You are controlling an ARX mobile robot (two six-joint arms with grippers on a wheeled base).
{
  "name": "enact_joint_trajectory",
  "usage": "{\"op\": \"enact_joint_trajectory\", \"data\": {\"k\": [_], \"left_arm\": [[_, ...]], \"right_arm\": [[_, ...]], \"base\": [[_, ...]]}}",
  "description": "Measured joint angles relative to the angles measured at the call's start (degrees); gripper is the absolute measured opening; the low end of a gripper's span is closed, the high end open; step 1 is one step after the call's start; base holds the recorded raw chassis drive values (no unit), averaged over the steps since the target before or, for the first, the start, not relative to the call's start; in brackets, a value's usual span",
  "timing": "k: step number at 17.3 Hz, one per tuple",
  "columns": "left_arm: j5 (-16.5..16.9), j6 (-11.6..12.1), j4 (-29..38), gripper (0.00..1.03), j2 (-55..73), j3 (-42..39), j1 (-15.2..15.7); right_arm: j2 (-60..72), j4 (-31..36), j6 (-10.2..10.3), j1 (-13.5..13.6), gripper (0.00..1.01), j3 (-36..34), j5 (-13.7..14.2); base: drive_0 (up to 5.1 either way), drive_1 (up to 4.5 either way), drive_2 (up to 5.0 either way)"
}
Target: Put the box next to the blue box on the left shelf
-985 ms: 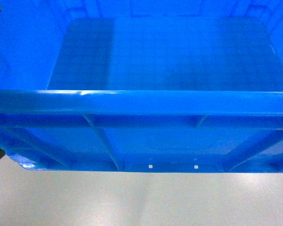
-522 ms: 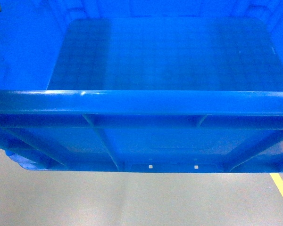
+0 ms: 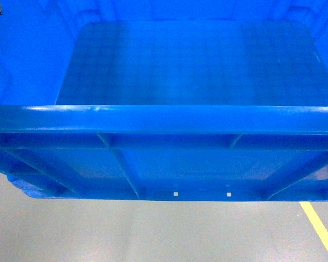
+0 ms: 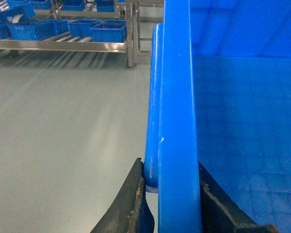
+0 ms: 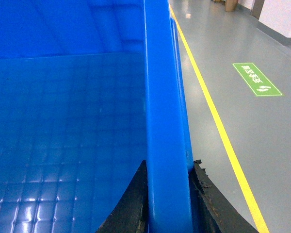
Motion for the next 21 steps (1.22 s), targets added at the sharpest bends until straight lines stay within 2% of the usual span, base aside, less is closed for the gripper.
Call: {"op": "enact_joint_trajectory", "data": {"k": [3,21], "left_arm": [[0.0,0.0,-0.02,0.19,0.0,0.0,0.0],[-0.13,0.04,-0.02,0.19,0.0,-0.02,0.0]], "right_arm": [[0.09,-0.04,0.02,0.0,0.16,0.0,0.0],[0.31,-0.17,0.04,0.04,0.16,-0.02,-0.02]], "base": [[-1.6,-1.57,-1.6],[0.1,4.21,-4.1]]}}
